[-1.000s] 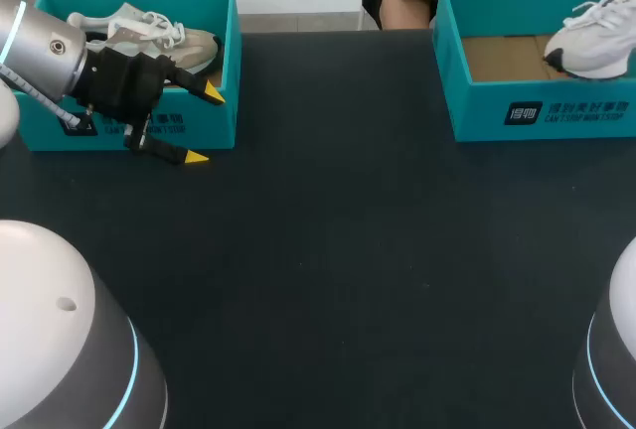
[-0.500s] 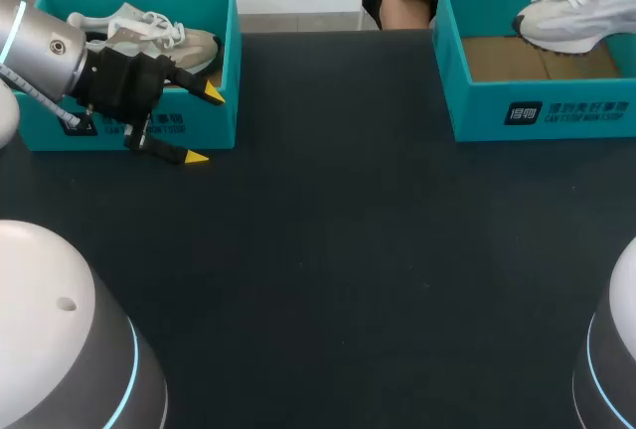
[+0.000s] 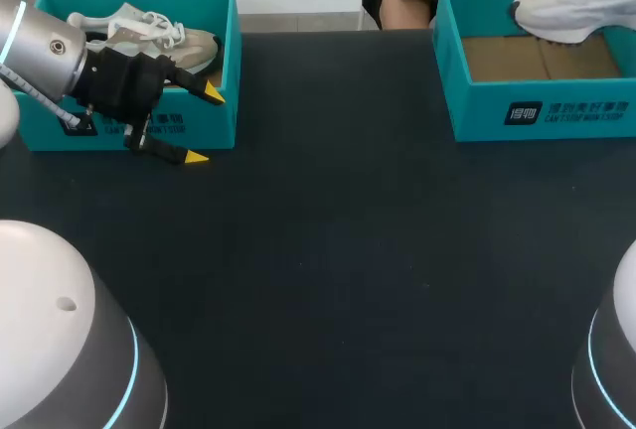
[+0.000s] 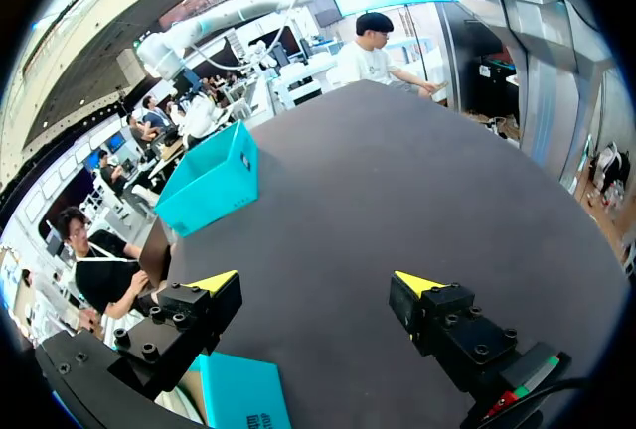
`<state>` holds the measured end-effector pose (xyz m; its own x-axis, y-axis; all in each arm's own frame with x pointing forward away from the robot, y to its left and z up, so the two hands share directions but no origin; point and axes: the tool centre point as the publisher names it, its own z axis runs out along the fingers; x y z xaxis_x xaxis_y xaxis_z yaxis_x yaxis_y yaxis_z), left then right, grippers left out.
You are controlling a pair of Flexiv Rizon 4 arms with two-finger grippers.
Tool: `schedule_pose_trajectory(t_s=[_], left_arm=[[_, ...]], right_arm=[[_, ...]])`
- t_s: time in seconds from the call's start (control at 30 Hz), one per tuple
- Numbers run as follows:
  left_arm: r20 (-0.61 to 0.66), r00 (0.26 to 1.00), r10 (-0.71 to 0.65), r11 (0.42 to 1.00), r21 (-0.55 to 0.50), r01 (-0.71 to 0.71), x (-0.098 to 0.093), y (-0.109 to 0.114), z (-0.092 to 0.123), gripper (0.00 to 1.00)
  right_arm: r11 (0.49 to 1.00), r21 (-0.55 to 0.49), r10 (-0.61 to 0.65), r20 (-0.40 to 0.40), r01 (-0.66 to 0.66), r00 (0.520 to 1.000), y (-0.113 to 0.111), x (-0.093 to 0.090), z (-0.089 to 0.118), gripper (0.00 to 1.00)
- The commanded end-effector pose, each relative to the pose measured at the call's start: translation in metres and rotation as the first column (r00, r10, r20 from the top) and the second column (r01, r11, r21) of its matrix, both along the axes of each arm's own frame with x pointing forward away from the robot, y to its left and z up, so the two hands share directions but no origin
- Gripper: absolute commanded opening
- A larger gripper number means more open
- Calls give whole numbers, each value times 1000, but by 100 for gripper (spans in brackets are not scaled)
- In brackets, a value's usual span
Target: Take the shoe out of the shoebox, open the shoe tongue, remove and reinsert the insole, then place the shoe into the shoebox
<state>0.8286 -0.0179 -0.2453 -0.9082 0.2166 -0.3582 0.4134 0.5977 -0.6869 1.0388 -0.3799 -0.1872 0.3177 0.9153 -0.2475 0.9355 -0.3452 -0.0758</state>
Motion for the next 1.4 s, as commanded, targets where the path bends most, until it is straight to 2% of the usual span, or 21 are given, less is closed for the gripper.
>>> schedule_pose_trajectory(t_s=[0.03, 0.33, 0.53, 0.9, 1.2, 1.4], left_arm=[[0, 1000, 0, 1000, 2, 0, 0, 0, 0, 100], [0, 1000, 0, 1000, 2, 0, 0, 0, 0, 100], [0, 1000, 0, 1000, 2, 0, 0, 0, 0, 100], [0, 1000, 0, 1000, 2, 0, 0, 0, 0, 100], [0, 1000, 0, 1000, 2, 0, 0, 0, 0, 100], [0, 1000, 0, 1000, 2, 0, 0, 0, 0, 100]], right_arm=[[1000, 15, -13, 36, 12, 999, -3, 5, -12, 0], [1000, -13, -4, 118, 6, 993, -4, 27, -40, 0], [1000, -20, -8, 170, 12, 985, -1, 34, -60, 0], [1000, -6, 3, 212, -2, 977, 6, 43, -92, 0], [1000, -2, 22, 191, -22, 981, 14, 33, -114, 0], [1000, 10, 6, 187, -8, 982, 18, 23, -121, 0]])
